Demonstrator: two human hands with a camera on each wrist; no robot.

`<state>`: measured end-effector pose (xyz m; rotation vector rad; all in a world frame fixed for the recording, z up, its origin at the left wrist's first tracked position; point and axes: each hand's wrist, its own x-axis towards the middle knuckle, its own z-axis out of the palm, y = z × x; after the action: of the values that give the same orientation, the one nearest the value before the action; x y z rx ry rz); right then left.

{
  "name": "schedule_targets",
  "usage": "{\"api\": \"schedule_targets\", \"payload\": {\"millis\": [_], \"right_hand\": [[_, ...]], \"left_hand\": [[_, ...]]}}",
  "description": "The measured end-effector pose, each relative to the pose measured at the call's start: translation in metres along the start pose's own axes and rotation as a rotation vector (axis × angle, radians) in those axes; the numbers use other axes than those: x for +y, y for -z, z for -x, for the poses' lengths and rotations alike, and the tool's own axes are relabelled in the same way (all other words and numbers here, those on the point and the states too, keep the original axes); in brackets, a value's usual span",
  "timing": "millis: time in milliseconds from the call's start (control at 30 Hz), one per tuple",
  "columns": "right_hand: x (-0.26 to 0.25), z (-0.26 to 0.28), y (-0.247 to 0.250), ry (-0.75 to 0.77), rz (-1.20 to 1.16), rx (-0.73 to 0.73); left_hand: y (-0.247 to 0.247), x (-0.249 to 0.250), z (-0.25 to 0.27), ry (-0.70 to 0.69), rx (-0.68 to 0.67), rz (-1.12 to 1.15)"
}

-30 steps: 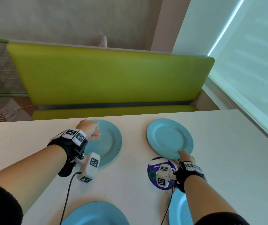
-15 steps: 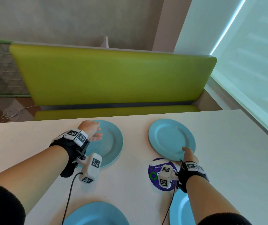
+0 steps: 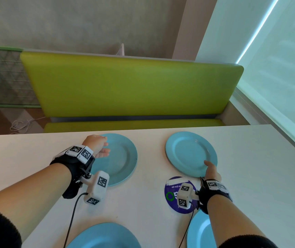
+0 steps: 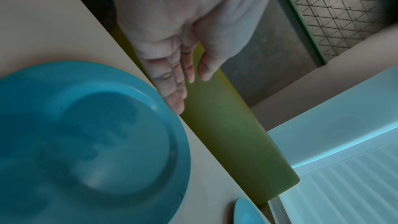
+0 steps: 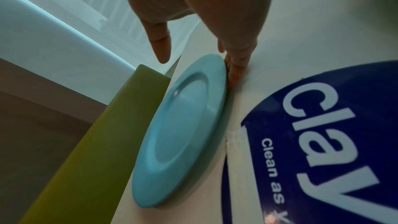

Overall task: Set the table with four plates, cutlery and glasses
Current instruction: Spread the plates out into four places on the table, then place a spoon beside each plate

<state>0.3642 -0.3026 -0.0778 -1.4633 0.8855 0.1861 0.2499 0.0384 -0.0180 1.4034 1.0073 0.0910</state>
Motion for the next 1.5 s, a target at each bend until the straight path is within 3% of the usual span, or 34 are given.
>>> {"api": "schedule_targets", "payload": {"millis": [333, 633, 800, 1000, 1267, 1400, 1500], "right_hand": [[-0.001, 0.027, 0.003, 0.000, 0.116, 0.053], [0.008, 0.100, 0.021, 0.164, 0.298, -0.012], [0.040, 0.168, 0.018, 0.219, 0.324, -0.130], [0.125, 0.265, -0.007, 0.102, 0.175, -0.207], [0.221, 0.391, -0.034, 0.071, 0.360, -0.340], [0.247, 0.425, -0.046, 0.057, 0.433, -0.385], [0.262, 0.442, -0.056, 0.063, 0.473, -0.400]], "left_hand": [[0.003, -0.012, 0.015, 0.023, -0.023, -0.015], [0.036, -0.025, 0.058, 0.001, -0.133, 0.009], [0.072, -0.040, 0.091, -0.022, -0.252, -0.022], [0.152, -0.085, 0.142, -0.074, -0.436, -0.178], [0.271, -0.142, 0.188, -0.142, -0.563, -0.628], [0.314, -0.163, 0.194, -0.315, -0.518, -1.221], [0.339, -0.190, 0.189, -0.349, -0.427, -1.426]]}}
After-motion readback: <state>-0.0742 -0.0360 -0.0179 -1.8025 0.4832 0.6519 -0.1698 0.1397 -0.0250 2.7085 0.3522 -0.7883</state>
